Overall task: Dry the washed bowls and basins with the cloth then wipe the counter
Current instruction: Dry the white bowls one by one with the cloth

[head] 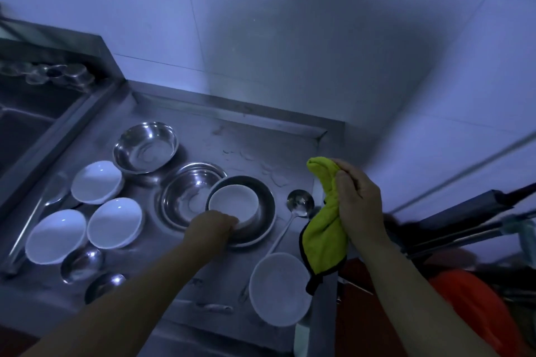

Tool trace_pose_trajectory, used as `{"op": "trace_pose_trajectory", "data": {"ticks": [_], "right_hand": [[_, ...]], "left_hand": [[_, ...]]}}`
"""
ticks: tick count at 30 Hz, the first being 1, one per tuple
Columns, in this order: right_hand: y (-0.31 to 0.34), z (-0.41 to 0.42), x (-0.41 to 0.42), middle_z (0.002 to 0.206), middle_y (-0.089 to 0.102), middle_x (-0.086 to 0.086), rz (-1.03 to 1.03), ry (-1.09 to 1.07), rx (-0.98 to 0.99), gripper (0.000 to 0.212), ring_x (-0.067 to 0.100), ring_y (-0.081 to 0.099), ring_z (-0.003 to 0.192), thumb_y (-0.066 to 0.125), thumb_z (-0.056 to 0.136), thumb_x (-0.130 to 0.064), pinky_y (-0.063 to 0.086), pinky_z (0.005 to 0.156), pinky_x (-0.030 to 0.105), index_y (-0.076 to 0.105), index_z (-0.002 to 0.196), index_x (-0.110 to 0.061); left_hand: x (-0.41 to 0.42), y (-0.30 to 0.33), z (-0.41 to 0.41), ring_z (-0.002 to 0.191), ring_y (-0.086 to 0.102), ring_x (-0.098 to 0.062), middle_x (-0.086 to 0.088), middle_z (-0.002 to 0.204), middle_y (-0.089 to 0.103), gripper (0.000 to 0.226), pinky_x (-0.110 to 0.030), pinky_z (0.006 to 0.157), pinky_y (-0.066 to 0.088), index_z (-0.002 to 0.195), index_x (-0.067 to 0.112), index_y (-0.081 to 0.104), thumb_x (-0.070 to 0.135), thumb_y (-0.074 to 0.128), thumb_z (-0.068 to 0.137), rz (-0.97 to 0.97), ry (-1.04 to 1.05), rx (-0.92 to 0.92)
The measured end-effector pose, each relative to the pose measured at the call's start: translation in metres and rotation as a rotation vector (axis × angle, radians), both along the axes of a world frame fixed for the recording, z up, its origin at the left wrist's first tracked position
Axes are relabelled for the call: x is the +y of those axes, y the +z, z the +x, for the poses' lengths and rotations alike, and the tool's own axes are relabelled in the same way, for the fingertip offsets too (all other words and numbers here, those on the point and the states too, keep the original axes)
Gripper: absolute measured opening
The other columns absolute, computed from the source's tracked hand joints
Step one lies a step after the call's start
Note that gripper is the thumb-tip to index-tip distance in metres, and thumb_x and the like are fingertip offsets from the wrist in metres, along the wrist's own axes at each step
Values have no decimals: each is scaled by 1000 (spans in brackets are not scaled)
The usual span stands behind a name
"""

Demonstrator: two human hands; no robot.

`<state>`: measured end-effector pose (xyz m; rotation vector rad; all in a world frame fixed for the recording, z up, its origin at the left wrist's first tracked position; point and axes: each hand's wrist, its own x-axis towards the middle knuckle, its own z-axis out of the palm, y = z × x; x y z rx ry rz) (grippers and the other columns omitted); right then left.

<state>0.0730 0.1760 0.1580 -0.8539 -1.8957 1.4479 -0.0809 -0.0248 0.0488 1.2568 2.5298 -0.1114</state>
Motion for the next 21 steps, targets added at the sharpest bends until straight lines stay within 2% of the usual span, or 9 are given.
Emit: {"op": "trace_pose_trajectory", "data": {"ticks": [2, 5, 6, 8, 11, 13, 15, 18, 21], "right_hand": [[-5, -4, 0, 92, 66, -20, -6, 0, -15, 30, -10, 60, 81, 45, 96, 1, 49, 77, 16, 65, 104, -19], [-10, -8, 0, 90, 64, -23, -19, 18, 4, 29, -15, 60, 80, 45, 97, 3, 45, 69, 4, 64, 103, -18], [-11, -9, 0, 87, 65, -25, -27, 21, 5, 29, -16, 60, 80, 44, 96, 4, 44, 68, 2, 64, 103, -17], [-12, -12, -1, 80, 68, -29, -32, 27, 1, 30, -16, 60, 79, 45, 96, 4, 44, 67, 1, 65, 103, -17], [-11, -17, -4, 84, 66, -36, -25, 33, -11, 37, -15, 61, 80, 46, 96, 1, 44, 67, 2, 66, 97, -30], [-9, -22, -8, 85, 67, -34, -26, 29, -17, 41, -14, 61, 80, 46, 96, 0, 45, 67, 3, 64, 93, -38], [-8, -29, -13, 85, 69, -29, -24, 18, -22, 41, -10, 62, 81, 47, 95, -1, 47, 70, 8, 65, 93, -38], [-6, -43, -24, 92, 70, -17, -19, 15, -22, 39, 1, 63, 83, 48, 95, -3, 51, 77, 24, 66, 95, -38], [-3, -64, -42, 96, 69, -6, -31, 40, 2, 33, 12, 62, 84, 50, 95, -10, 51, 78, 32, 66, 95, -39]], "left_hand": [[5, -2, 1, 84, 64, -24, -5, 89, 66, 17, -27, 63, 44, 93, 23, 64, 19, 60, 78, -75, -104, 52], [10, -8, 2, 45, 58, -14, 3, 47, 55, 28, -16, 38, 39, 53, 25, 65, 18, 84, 34, -67, -225, 121], [11, -13, 0, 44, 57, -15, 2, 45, 55, 28, -17, 37, 40, 51, 24, 64, 17, 84, 33, -42, -247, 133], [11, -22, -1, 56, 63, -19, -1, 56, 61, 17, -22, 46, 47, 63, 21, 68, 15, 79, 51, -74, -243, 77], [11, -22, -1, 63, 64, -17, 1, 62, 64, 16, -20, 51, 46, 71, 24, 70, 20, 76, 57, -90, -251, 88], [11, -31, -3, 90, 63, -25, -5, 90, 67, 23, -29, 70, 47, 98, 21, 67, 13, 56, 80, -136, -239, 33], [11, -38, -5, 101, 59, -29, -8, 104, 65, 29, -34, 78, 45, 112, 18, 60, 11, 47, 87, -149, -229, -12], [8, -35, -9, 113, 54, -27, -6, 123, 60, 39, -34, 90, 43, 129, 24, 51, 18, 45, 92, -48, -168, -73], [-10, -21, -25, 113, 57, -23, -1, 123, 63, 39, -31, 89, 44, 129, 31, 54, 25, 49, 91, 281, 71, -144]]}}
